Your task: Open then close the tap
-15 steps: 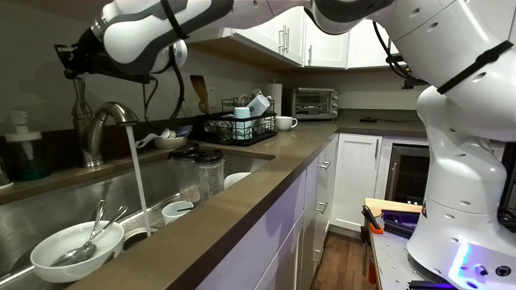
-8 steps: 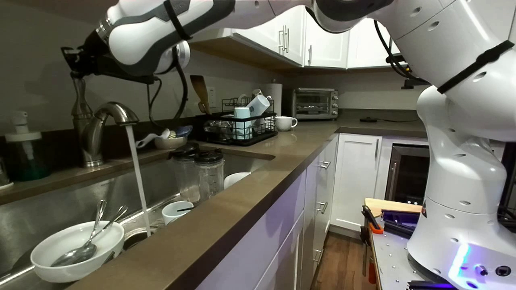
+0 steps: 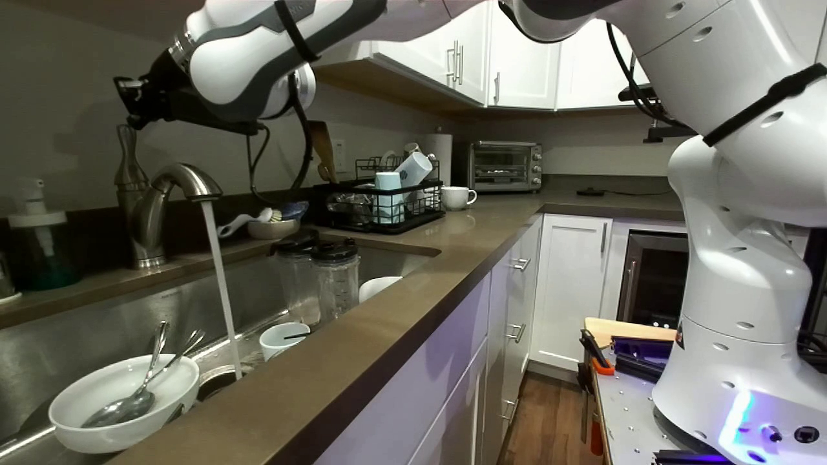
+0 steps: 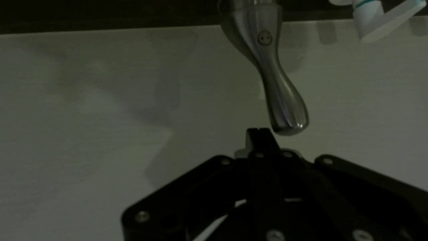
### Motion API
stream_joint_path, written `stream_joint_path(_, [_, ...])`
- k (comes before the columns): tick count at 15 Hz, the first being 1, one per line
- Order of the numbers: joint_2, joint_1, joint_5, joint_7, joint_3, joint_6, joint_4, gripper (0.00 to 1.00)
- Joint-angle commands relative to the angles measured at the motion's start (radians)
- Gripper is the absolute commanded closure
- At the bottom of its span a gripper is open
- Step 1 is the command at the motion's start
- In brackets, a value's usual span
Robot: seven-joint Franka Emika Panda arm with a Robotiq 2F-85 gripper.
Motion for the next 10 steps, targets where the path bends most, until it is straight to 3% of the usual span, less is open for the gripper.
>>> stream_joint_path(1, [-0.040,-0.018,0.004,-0.019,0.035,0.043,-0.050,0.98])
stream_joint_path(10, [-0.027,-0.082,0.003,-0.041,0.138,0.019,-0.022,0.98])
